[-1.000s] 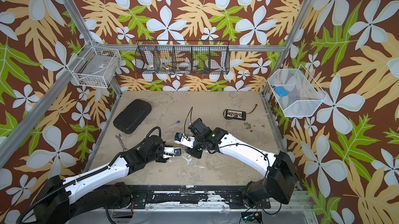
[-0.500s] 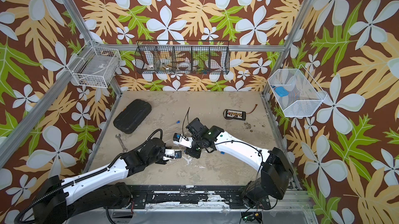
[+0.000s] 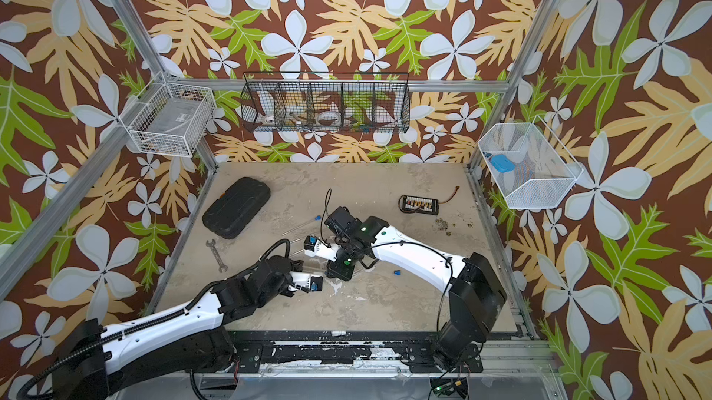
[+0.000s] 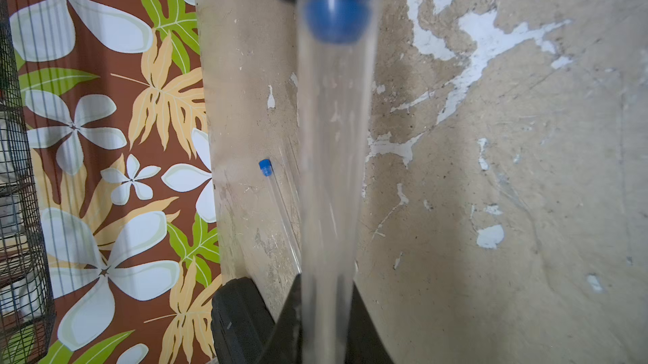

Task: Insert stoppers into test tubes
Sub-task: Insert the stopper into the test tube.

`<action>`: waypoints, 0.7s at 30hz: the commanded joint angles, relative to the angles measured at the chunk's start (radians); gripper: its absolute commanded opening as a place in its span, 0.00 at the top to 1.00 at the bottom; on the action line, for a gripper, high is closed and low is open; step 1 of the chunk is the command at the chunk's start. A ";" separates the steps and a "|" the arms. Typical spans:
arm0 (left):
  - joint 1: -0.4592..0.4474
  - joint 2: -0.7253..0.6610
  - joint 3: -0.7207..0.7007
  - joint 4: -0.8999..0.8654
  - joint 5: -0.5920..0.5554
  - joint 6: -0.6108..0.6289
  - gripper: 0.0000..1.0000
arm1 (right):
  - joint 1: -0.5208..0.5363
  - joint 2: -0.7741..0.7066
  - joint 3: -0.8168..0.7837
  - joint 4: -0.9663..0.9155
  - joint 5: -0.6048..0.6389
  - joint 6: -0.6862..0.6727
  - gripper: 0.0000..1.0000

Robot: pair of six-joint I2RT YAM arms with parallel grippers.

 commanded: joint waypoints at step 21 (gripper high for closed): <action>-0.022 -0.106 -0.093 0.278 0.384 0.110 1.00 | -0.018 0.054 0.022 0.475 -0.181 0.118 0.86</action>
